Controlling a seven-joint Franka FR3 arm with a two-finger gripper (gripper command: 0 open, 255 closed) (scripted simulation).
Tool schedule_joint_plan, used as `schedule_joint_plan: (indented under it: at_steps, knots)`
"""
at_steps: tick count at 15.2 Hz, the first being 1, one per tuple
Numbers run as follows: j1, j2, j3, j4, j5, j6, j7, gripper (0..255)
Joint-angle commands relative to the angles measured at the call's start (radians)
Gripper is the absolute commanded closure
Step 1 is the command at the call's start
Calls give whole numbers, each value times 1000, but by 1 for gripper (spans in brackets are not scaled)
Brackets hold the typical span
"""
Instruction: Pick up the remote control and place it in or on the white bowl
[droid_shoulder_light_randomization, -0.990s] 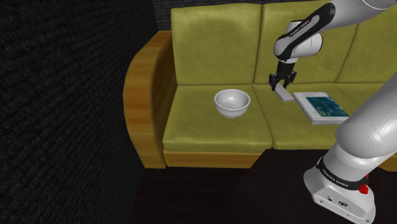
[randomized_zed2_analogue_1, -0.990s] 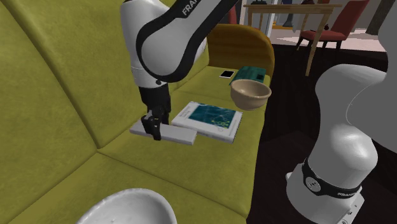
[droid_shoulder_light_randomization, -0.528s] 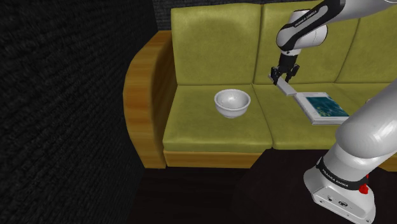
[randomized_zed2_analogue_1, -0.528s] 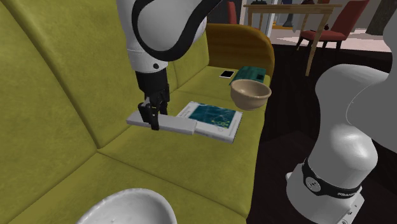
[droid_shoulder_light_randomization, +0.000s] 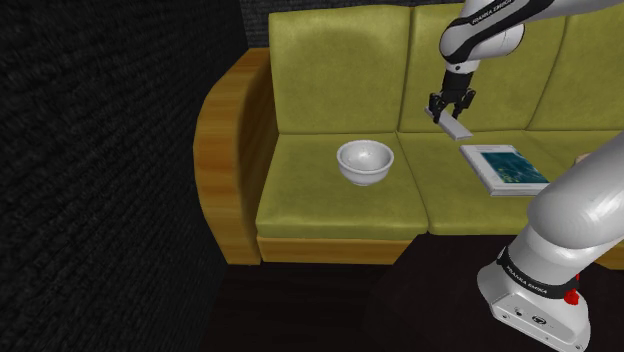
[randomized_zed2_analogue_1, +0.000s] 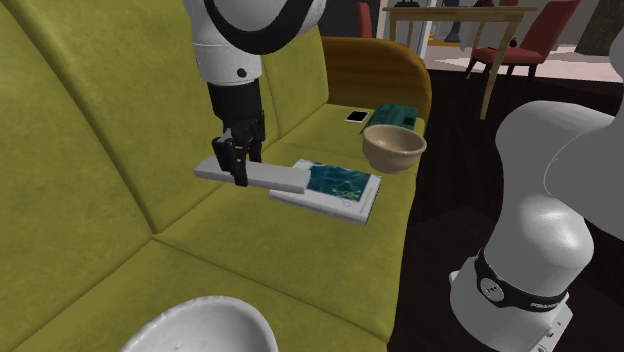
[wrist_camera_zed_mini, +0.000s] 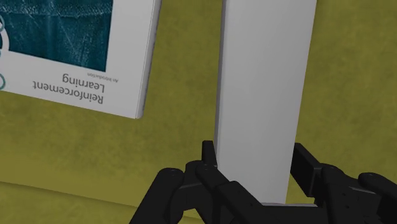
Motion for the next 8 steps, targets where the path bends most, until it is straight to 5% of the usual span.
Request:
schedule_joint_plan:
  at_steps: [1,8]
  knots:
    - [1,-12,3,18,-2,-30,3,255]
    - [44,-48,70,10,4,-63,108,255]
